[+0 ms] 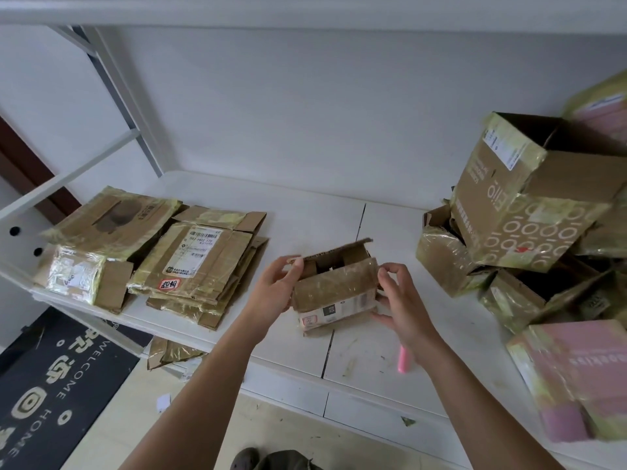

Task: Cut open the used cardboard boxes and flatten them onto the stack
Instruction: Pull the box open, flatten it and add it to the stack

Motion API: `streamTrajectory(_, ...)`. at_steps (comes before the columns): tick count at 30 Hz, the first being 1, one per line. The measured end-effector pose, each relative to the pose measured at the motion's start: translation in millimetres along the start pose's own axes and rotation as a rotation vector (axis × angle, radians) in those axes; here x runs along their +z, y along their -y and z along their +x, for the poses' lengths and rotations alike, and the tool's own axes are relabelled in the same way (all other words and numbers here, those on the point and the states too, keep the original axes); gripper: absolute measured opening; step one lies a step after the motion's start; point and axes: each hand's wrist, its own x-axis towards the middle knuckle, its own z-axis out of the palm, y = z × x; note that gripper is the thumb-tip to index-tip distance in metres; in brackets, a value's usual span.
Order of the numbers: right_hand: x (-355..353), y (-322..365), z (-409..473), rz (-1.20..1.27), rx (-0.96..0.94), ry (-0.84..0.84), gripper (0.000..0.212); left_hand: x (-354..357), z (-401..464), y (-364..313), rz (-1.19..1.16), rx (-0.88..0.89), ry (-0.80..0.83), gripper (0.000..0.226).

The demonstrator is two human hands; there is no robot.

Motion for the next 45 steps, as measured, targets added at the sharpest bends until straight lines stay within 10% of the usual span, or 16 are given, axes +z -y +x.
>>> streamTrajectory(7, -0.6, 2.8, 3.0, 0.048, 0.056, 0.034, 0.039, -2.0, 3.0, -5.7, -0.103, -0.078, -0.109, 0.039)
streamTrajectory(12, -11.9, -3.8, 0.6, 0.097, 0.092, 0.128, 0.013, -0.3, 10.8, -3.9, -0.061, -0.108, -0.133, 0.038)
streamTrajectory(16, -18.1, -13.8, -8.0, -0.056, 0.089, 0.304, 0.053, 4.5, 18.8, 2.5, 0.051, -0.064, -0.199, 0.030)
streamTrajectory(30, 10.7, -5.9, 7.8, -0.389, -0.046, -0.109, 0.057, 26.3, 25.1, 19.4, 0.425, 0.259, -0.153, 0.006)
streamTrajectory(36, 12.7, -0.8, 9.3, -0.462, -0.039, -0.036, 0.047, 20.7, 17.9, 25.7, 0.510, 0.229, -0.047, 0.067)
streamTrajectory(42, 1.4, 5.2, 12.1, -0.388, 0.033, 0.037, 0.020, 9.7, 17.7, 22.9, 0.328, 0.154, 0.065, 0.065)
streamTrajectory(45, -7.7, 8.6, 10.8, -0.428, -0.046, 0.091, 0.058, -8.7, 16.8, 13.0, 0.024, 0.109, 0.118, 0.088)
